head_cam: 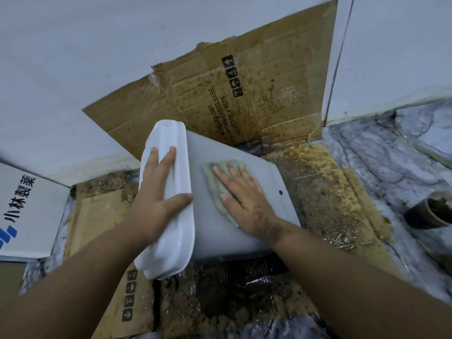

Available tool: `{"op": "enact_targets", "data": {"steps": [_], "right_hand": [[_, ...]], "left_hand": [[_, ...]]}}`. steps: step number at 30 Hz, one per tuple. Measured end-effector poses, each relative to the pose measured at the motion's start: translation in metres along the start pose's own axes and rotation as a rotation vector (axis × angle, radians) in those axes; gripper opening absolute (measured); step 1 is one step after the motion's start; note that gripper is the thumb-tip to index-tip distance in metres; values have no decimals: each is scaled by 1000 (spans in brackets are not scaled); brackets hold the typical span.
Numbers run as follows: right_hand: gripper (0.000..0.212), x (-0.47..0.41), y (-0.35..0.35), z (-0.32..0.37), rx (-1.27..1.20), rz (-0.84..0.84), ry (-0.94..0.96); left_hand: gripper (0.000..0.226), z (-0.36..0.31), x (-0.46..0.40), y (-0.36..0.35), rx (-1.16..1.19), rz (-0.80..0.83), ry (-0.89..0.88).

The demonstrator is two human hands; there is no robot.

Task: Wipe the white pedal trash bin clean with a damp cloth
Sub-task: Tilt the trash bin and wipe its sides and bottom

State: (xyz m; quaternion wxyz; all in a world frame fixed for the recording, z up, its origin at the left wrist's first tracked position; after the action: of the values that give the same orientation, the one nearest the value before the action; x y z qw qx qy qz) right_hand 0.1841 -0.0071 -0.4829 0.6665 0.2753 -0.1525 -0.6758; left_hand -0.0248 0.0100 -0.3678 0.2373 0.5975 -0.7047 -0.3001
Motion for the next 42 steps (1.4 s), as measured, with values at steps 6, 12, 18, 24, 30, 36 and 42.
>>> {"op": "enact_targets", "data": {"steps": [6, 12, 18, 24, 30, 36, 42], "right_hand": [[54, 45, 15, -101, 11, -55, -462], [61, 41, -8, 28, -15, -72, -86], [59, 60, -3, 31, 25, -115, 14], [53, 103, 18, -78, 0, -108, -373], [59, 82, 3, 28, -24, -192, -139], [61, 78, 11, 33, 16, -189, 57], [58, 108, 22, -74, 42, -93, -137]], "left_hand": [[100, -5, 3, 6, -68, 133, -43], [95, 1, 4, 3, -99, 56, -75], [86, -8, 7, -1, -112, 19, -83], [73, -19, 14, -6, -100, -131, -84], [54, -39, 15, -15, -156, -284, -157], [71, -40, 17, -17, -67, -74, -131], [83, -30, 20, -14, -99, 22, -141]]}}
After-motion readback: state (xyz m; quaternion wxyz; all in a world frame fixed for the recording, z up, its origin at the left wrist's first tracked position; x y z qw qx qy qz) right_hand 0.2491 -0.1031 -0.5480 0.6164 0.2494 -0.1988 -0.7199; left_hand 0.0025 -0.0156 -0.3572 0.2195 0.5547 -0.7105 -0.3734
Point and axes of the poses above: each hand's wrist, its own x-axis away from the middle knuckle, its own y-axis out of the back of the hand, z = x × y, the point moved 1 cm from there along -x, towards the middle knuckle, and after that the axes turned 8 degrees about -z, right-handed, at the moved point
